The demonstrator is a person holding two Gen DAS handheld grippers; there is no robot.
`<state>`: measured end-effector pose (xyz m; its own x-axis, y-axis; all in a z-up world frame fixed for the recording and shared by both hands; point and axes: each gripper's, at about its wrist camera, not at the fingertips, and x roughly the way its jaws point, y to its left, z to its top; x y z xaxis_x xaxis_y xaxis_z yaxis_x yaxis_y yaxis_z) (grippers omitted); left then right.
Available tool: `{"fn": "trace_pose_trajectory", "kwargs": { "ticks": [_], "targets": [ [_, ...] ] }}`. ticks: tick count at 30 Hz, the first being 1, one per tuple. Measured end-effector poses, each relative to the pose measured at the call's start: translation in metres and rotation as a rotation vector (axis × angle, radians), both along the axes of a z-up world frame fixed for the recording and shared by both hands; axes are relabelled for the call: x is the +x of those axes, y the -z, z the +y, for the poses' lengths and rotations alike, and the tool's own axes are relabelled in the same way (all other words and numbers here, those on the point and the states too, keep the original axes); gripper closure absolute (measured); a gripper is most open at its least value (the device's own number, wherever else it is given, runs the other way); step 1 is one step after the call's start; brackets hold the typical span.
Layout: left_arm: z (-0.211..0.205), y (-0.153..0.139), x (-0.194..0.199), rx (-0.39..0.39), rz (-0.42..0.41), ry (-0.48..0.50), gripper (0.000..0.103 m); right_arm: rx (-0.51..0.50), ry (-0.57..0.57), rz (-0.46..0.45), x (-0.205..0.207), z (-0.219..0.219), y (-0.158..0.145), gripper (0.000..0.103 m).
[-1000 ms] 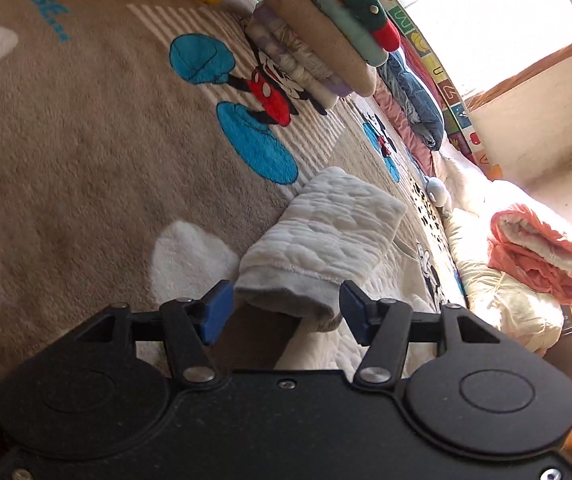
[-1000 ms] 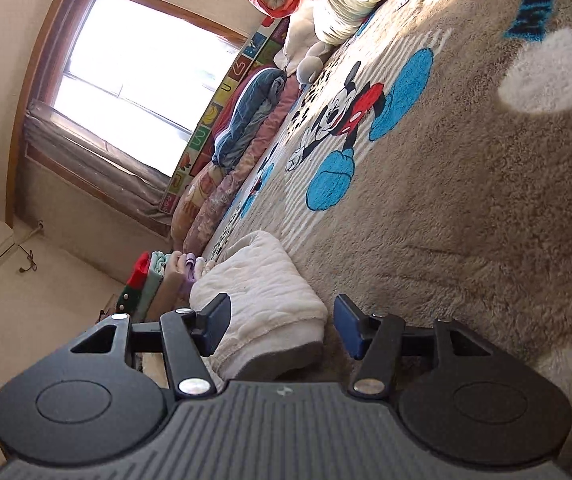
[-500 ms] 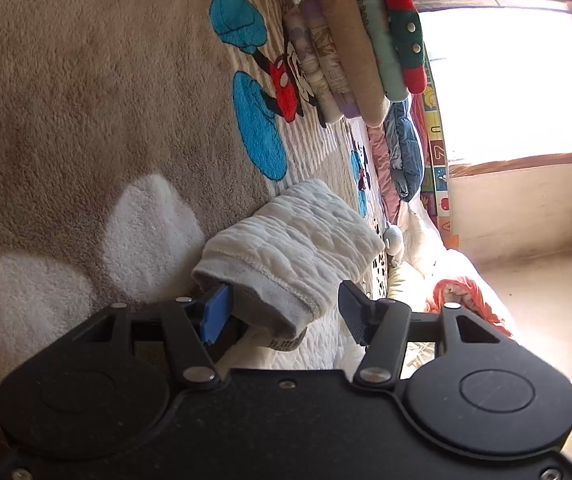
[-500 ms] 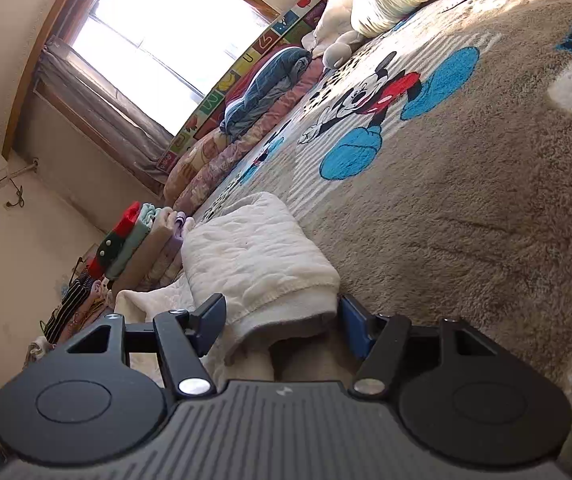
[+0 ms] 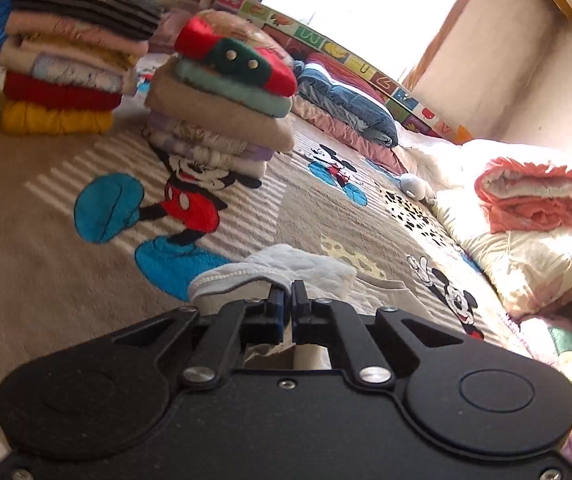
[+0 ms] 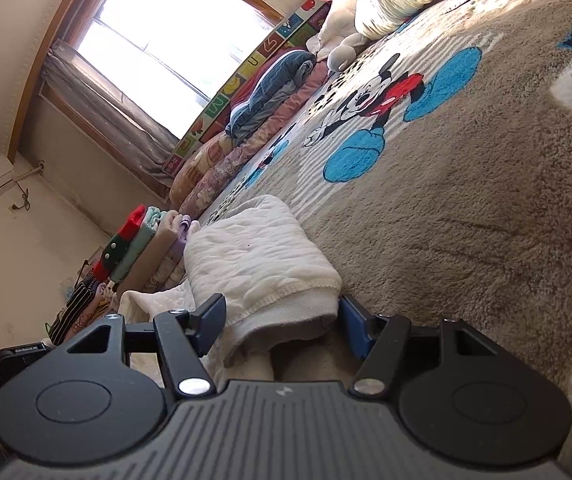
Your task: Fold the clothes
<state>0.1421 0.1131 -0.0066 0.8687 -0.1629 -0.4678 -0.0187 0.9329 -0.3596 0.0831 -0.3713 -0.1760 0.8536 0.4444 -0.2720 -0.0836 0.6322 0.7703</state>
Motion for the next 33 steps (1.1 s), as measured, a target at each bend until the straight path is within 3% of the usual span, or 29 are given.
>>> {"fn": "trace_pose_trajectory", "kwargs": {
  "ticks": [6,19,24,25,28,33],
  "targets": [
    [0.0,-0.02,0.011,0.468,-0.056,0.069,0.102,0.016,0.005,-0.003,0.001,0.0,0.0,0.041],
    [0.034,0.011,0.069,0.725,0.066,0.059,0.102,0.022,0.012,-0.002,0.001,0.0,0.0,0.041],
    [0.053,0.018,0.085,0.697,0.087,0.023,0.101,0.014,0.011,-0.008,0.001,0.001,0.0,0.041],
    [0.06,0.022,0.088,0.664,0.112,-0.005,0.093,0.013,0.009,-0.009,0.001,0.001,0.0,0.042],
    [0.084,0.035,0.086,0.532,0.18,-0.143,0.071,0.009,0.002,-0.014,0.002,0.001,0.001,0.042],
    [0.109,0.051,0.059,0.213,0.196,-0.265,0.067,0.004,-0.007,-0.021,0.004,0.002,0.002,0.042]
  ]
}}
